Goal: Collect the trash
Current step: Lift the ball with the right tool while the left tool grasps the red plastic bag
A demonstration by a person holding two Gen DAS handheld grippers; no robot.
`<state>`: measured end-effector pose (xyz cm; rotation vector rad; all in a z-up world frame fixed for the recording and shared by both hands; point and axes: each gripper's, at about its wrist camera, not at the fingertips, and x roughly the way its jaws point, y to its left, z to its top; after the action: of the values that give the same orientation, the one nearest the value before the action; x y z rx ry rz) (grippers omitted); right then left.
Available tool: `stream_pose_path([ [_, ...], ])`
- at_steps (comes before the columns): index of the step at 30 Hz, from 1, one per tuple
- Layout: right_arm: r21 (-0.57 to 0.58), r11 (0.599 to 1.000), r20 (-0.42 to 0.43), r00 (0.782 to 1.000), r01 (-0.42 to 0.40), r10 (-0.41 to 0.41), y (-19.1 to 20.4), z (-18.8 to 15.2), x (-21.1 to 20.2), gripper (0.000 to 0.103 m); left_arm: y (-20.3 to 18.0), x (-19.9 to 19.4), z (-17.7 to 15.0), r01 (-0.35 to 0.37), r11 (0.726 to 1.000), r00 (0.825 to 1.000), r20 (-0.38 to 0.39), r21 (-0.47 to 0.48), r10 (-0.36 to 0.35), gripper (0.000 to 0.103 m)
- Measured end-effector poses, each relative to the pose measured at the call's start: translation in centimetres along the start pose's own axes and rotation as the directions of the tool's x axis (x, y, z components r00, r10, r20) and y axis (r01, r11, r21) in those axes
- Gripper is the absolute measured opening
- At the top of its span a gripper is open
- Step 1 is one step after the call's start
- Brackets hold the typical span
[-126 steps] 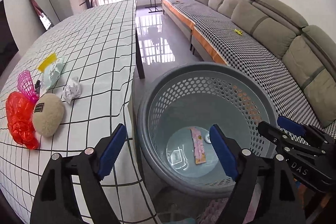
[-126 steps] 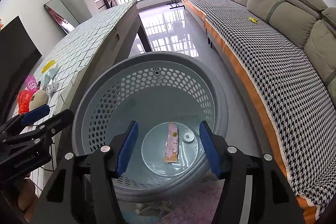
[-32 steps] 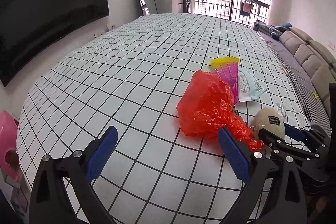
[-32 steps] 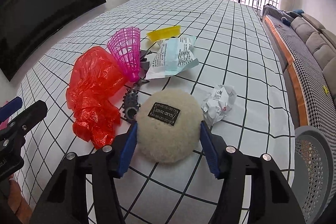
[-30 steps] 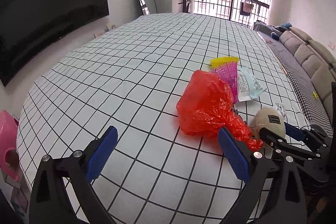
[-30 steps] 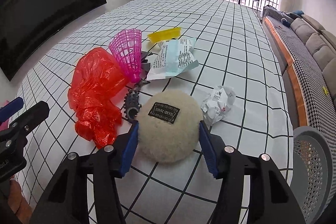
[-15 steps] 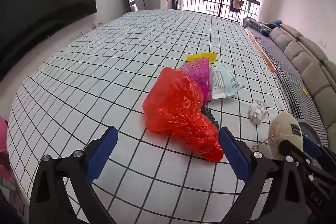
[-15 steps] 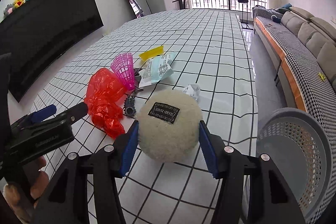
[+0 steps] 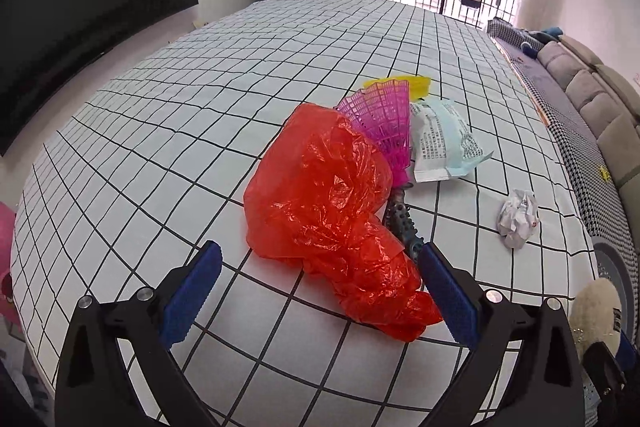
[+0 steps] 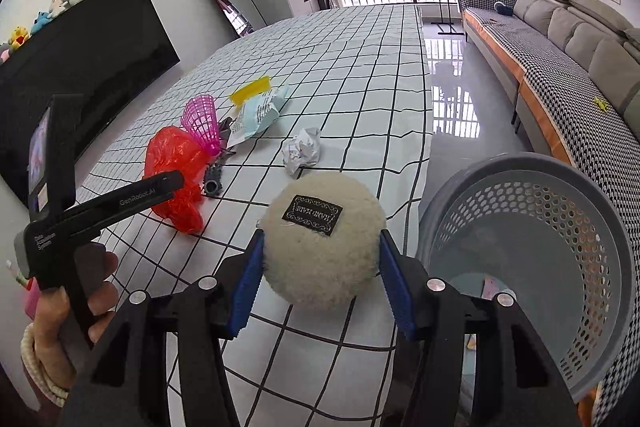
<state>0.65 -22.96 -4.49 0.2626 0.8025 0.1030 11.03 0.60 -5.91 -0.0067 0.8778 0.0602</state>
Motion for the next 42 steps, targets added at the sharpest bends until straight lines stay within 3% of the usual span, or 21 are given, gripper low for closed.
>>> stream_pose_path([
  [3,0.001,1.000,0.005,1.000,0.000,0.000,-0.1,0.0,-0.3,0.054,0.1,0.2,0.0,-0.021,1.000,1.000,0.008,-0.002,0.021,0.095],
  [5,-0.001,1.000,0.004,1.000,0.001,-0.001,0.0,0.0,-0.2,0.054,0.3,0.5,-0.1,-0.010,1.000,1.000,0.001,-0.004,0.010,0.083],
  [6,-0.001,1.000,0.003,1.000,0.002,-0.002,0.0,0.0,-0.2,0.054,0.4,0.6,0.0,0.002,1.000,1.000,-0.014,-0.006,-0.002,0.069],
  [9,-0.007,1.000,-0.002,1.000,0.003,-0.003,0.3,-0.1,-0.2,0.054,0.9,0.7,-0.2,0.032,0.999,0.999,-0.033,-0.015,-0.032,0.046],
  [12,-0.009,1.000,-0.003,1.000,0.004,-0.004,0.5,-0.2,-0.1,0.054,1.5,0.2,-0.4,0.025,1.000,1.000,-0.016,-0.009,-0.025,0.036],
  [17,-0.022,1.000,0.003,1.000,0.010,-0.010,1.1,-0.5,-0.6,0.054,2.2,-1.7,-0.6,0.022,1.000,1.000,0.020,0.006,-0.022,0.033],
  [22,-0.027,0.999,0.021,1.000,0.020,-0.019,1.3,-0.8,-1.7,0.054,2.6,-5.5,-0.6,0.021,0.999,0.994,0.103,0.030,-0.024,0.033],
  [29,0.002,0.999,0.059,0.997,0.053,-0.053,-0.5,-1.9,-4.5,0.054,-0.5,-10.4,-1.7,0.123,0.985,0.977,0.157,0.117,-0.141,0.033],
  [36,0.081,0.989,0.095,0.987,0.122,-0.129,-5.0,-3.9,-7.8,0.054,-7.3,-13.7,-4.3,0.238,0.936,0.947,0.153,0.260,-0.284,0.033],
  [42,0.173,0.960,0.101,0.966,0.220,-0.239,-10.3,-5.7,-10.4,0.054,-13.6,-14.4,-6.8,0.323,0.873,0.923,0.083,0.366,-0.376,0.033],
])
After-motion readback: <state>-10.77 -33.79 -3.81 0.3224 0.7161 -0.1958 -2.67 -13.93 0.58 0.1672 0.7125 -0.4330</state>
